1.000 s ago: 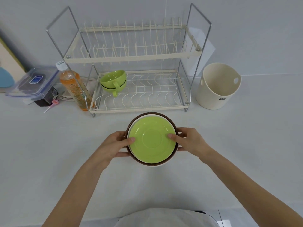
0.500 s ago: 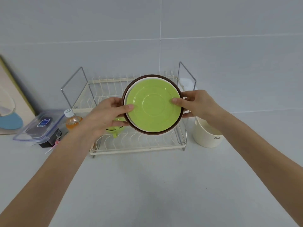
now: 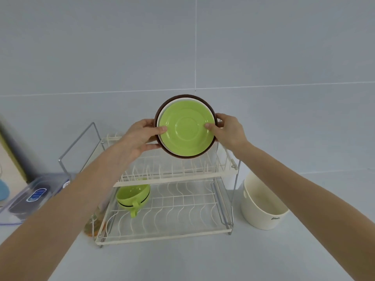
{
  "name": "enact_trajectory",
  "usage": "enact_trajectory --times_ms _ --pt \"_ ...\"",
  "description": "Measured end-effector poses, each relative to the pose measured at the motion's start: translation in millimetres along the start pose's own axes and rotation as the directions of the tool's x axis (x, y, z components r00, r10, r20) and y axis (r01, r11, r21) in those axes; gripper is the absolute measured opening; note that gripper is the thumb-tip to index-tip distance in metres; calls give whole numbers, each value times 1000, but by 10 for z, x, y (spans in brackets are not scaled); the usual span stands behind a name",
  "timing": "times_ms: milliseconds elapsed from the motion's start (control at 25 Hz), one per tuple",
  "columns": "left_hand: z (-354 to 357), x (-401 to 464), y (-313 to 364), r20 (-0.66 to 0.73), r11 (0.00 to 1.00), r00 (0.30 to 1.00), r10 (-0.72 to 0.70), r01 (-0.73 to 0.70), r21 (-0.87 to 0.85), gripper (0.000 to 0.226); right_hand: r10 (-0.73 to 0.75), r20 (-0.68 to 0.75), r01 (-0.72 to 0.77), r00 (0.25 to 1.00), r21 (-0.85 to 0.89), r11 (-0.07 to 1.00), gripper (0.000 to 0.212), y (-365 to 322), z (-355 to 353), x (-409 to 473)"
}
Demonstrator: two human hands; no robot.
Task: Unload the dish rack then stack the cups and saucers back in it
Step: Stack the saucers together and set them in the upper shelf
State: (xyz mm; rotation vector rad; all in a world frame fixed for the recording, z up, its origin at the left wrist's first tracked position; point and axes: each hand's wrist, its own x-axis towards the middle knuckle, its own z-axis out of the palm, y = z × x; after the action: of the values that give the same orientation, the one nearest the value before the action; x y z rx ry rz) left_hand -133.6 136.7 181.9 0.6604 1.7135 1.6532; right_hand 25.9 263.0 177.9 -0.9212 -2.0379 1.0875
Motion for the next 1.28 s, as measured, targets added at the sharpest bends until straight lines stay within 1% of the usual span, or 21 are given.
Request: enact_trajectory --times_ms 120,200,320,440,520,720,840,920,1040,1160,1280 --pt "67 245 -133 -4 999 999 -50 50 -12 45 50 11 -49 999 -93 994 30 169 157 114" --pt "100 355 -264 -9 996 995 -95 95 -1 47 107 30 -103 994 -111 989 30 302 237 167" --pt "126 440 -451 -4 988 988 -157 157 -3 46 197 90 -179 976 -176 968 34 441 299 256" --pt "165 457 -548 -6 983 986 -165 165 86 42 290 169 -233 942 -291 928 35 516 301 329" --pt "162 464 -569 -5 975 986 -169 168 147 42 326 194 -258 925 -308 916 34 541 315 342" --pt "158 489 -527 17 940 987 -159 147 308 52 328 229 -227 916 -379 897 35 532 303 344" --pt "175 463 -498 -4 893 994 -114 104 438 62 271 234 -143 934 -451 881 39 513 296 323" --pt "206 427 -461 6 825 999 -36 27 565 68 224 253 -73 941 -493 867 47 501 296 282" --pt "299 291 -348 75 623 991 108 -127 772 68 118 273 50 955 -537 842 57 409 237 173" --pt "418 135 -236 153 449 968 200 -230 864 70 -18 310 204 951 -581 788 63 259 91 0" --pt "564 -68 -120 188 254 947 261 -255 933 72 -134 309 311 942 -645 698 66 124 -94 -184"
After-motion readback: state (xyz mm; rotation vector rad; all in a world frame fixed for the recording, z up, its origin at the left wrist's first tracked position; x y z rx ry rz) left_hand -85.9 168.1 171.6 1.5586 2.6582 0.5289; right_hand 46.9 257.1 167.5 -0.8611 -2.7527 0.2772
